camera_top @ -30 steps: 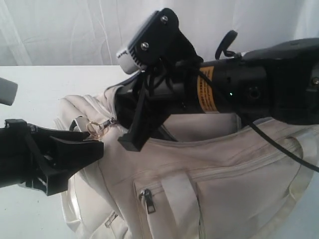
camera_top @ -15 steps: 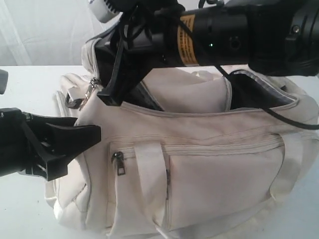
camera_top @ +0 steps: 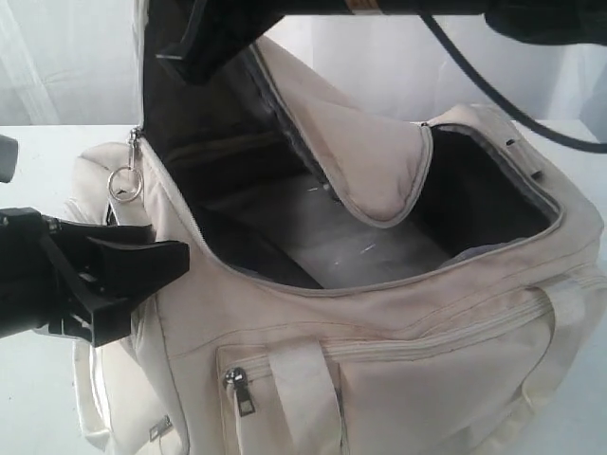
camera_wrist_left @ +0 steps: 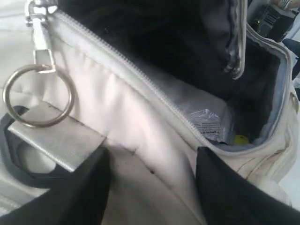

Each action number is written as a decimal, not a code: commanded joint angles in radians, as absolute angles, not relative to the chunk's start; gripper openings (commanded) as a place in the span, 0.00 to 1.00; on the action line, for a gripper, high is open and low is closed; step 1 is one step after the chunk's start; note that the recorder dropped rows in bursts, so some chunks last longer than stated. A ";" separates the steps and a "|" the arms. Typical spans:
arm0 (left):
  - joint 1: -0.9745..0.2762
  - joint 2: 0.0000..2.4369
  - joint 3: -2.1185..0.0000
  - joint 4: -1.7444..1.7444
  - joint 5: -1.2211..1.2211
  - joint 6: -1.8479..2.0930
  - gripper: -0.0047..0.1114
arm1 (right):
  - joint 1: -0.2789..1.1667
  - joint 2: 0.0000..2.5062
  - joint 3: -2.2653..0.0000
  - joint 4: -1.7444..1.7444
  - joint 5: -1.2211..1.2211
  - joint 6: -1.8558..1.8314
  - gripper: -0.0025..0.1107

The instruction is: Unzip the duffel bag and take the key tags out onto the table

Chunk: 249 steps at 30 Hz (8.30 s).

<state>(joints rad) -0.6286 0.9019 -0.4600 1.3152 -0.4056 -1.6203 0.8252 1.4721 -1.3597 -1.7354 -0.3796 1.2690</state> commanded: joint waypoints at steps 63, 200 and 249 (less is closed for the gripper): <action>-0.631 0.898 -0.451 1.392 -0.372 -1.625 0.55 | 0.827 1.503 -1.465 -1.673 -0.095 1.410 0.02; -0.631 0.749 -0.451 1.744 -0.078 -2.048 0.53 | 0.575 1.771 -1.383 -1.424 0.230 1.241 0.77; -0.631 0.959 -0.223 0.823 -0.410 -1.906 0.19 | 0.691 1.468 -1.394 0.081 1.124 -0.265 0.57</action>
